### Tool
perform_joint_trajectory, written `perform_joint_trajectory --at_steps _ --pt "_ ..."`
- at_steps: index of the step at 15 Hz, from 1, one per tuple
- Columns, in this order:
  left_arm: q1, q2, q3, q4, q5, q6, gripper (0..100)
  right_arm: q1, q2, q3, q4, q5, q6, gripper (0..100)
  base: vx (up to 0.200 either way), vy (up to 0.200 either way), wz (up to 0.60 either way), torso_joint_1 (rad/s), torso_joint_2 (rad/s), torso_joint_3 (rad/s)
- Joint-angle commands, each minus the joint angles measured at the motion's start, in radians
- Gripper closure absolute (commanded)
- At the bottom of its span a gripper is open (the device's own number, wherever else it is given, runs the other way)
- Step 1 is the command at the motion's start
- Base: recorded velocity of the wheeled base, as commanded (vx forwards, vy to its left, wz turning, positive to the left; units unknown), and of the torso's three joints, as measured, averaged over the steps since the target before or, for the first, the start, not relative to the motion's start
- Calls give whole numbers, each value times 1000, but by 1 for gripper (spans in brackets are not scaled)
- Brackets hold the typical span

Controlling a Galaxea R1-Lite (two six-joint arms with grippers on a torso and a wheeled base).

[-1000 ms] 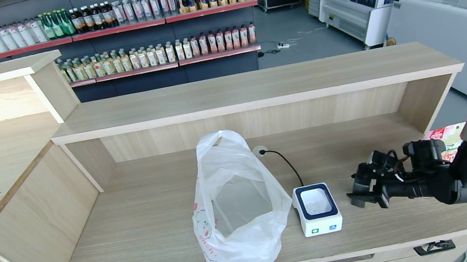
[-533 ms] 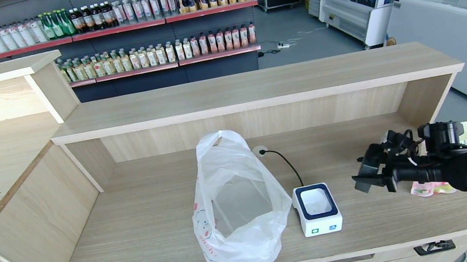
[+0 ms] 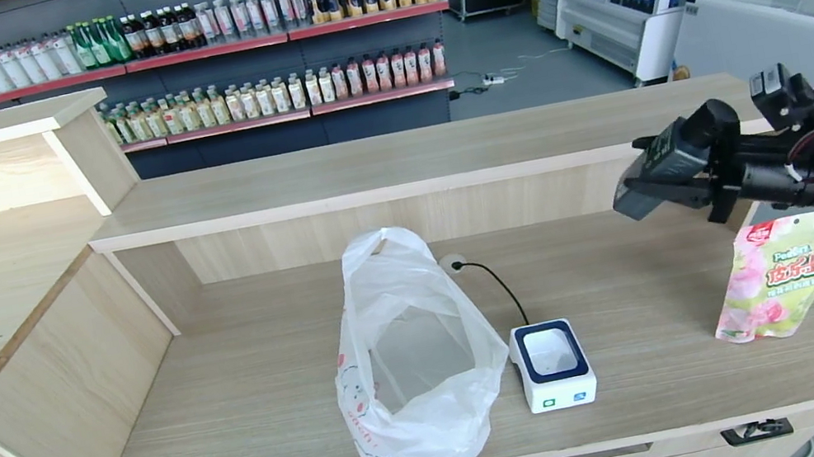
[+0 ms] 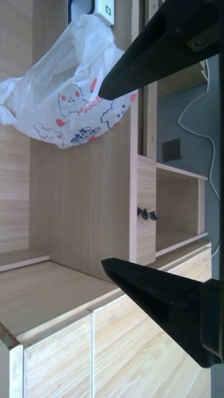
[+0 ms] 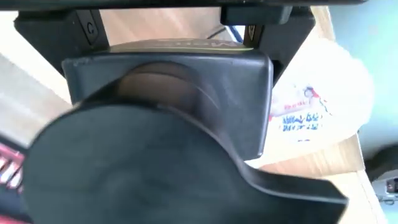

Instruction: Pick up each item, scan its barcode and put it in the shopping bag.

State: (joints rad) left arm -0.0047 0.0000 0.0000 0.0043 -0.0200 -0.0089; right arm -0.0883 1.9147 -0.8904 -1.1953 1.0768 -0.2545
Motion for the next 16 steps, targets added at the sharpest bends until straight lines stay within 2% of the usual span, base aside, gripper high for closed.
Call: perform_joint_trajectory --at_steps 1,2,3,5,6,7,9,10,16 --pt "0 2 0 0 0 0 0 64 -112 -24 -221 55 21 100 0 0 0 0 0 0" --pt "0 2 0 0 0 0 0 104 -121 -28 -313 72 -6 100 0 0 0 0 0 0" --pt "0 2 0 0 0 0 0 154 -121 -53 -369 72 -95 100 0 0 0 0 0 0" --pt "0 2 0 0 0 0 0 249 -105 -97 -375 71 -312 100 0 0 0 0 0 0" --pt "0 0 0 0 0 0 0 291 -94 -105 -375 71 -373 100 0 0 0 0 0 0" --pt "0 0 0 0 0 0 0 340 -82 -124 -375 72 -413 100 0 0 0 0 0 0" --pt "0 2 0 0 0 0 0 516 -66 -153 -375 72 -485 100 0 0 0 0 0 0" --pt "0 0 0 0 0 0 0 568 -55 -160 -375 71 -509 100 0 0 0 0 0 0" --pt "0 2 0 0 0 0 0 699 -31 -150 -369 89 -640 100 0 0 0 0 0 0"
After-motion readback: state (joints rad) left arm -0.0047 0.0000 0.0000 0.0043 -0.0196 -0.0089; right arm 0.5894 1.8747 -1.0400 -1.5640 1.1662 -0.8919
